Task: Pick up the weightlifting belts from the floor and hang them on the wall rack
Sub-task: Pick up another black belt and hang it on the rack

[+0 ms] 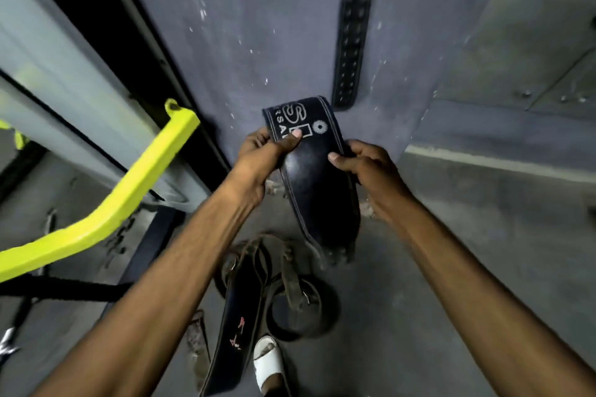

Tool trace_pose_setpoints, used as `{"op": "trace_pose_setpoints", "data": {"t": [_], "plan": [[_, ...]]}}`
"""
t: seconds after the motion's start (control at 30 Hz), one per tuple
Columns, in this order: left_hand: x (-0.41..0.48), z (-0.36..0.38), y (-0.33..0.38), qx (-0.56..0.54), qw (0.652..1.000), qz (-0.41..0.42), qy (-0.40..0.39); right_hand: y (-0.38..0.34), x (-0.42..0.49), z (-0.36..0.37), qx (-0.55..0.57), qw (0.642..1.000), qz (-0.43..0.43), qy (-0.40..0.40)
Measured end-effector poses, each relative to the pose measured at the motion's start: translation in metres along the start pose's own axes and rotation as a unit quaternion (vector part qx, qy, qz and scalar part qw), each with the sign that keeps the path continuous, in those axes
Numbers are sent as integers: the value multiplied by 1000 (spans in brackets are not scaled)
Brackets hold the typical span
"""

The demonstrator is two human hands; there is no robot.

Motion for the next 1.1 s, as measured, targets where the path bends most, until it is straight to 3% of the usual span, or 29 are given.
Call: {"op": "trace_pose_setpoints", "data": {"t": [0.17,0.37,0.57,0.73,0.8,0.93,1.1], "plan": [[-83,27,140,57,993,78,-74,-143,-79,-2,79,996,-39,17],[-189,37,296,105,973,195,-71,-302,-180,13,146,981,-123,42],[-293,24,320,147,950,252,-107,-424,-243,24,146,964,-206,87],[-338,9,341,236,926,226,-188,-491,-300,33,175,951,-244,78],[-349,2,385,197,929,248,-190,-507,-320,34,182,942,-266,90],[-360,3,494,10,950,257,-176,-529,-352,43,163,933,-312,82],[-378,21,563,-26,942,308,-129,-543,-385,45,121,911,-393,37]]}}
Point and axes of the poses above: each hand's wrist, its own x-axis towards the middle knuckle, its own z-axis out of the palm, y = z × x, the point moved 4 cm from there along x, towards the middle knuckle, and after that the axes turned 1 degree about z, right-handed, at the moved point
